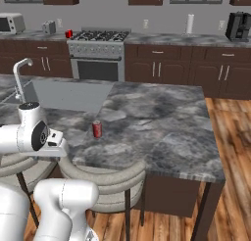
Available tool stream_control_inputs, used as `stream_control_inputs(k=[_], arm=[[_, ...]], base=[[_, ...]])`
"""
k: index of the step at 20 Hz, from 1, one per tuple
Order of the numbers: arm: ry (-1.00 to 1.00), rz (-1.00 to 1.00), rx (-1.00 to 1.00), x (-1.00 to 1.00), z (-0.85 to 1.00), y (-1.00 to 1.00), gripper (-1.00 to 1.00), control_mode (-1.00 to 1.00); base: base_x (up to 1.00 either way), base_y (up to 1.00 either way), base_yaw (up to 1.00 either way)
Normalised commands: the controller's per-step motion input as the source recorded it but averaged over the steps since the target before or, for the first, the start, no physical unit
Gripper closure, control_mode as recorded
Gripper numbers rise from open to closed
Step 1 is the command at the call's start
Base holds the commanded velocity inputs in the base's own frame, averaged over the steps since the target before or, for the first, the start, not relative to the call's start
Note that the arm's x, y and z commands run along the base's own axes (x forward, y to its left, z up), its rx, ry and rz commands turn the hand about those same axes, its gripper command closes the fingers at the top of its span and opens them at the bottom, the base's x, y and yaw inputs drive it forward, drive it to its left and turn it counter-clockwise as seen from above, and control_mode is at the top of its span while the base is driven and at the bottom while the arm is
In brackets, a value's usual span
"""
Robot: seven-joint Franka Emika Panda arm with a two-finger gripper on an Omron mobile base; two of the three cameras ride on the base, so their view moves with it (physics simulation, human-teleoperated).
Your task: Four empty soda cans are scattered around the kitchen. Gather all the cans and cluster them next to the stove for recycling.
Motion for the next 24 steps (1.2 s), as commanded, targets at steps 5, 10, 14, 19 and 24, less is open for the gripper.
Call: stream_control_inputs(k=[5,10,14,19,24], arm=[[0.00,0.00,0.00,0.00,0.00,0.00,-1.00,1.00],[0.00,0.00,0.00,0.00,0.00,0.00,-1.00,1.00],[0.00,0.00,0.00,0.00,0.00,0.00,-1.00,1.00],[0.00,-0.01,0.00,0.15,0.00,0.00,-1.00,-1.00],[-0.01,-0.01,0.00,0.97,0.31,0.01,-1.00,-1.00]], base=[[0.00,0.00,0.00],[0.00,0.00,0.00],[0.00,0.00,0.00],[0.00,0.00,0.00],[0.00,0.00,0.00]])
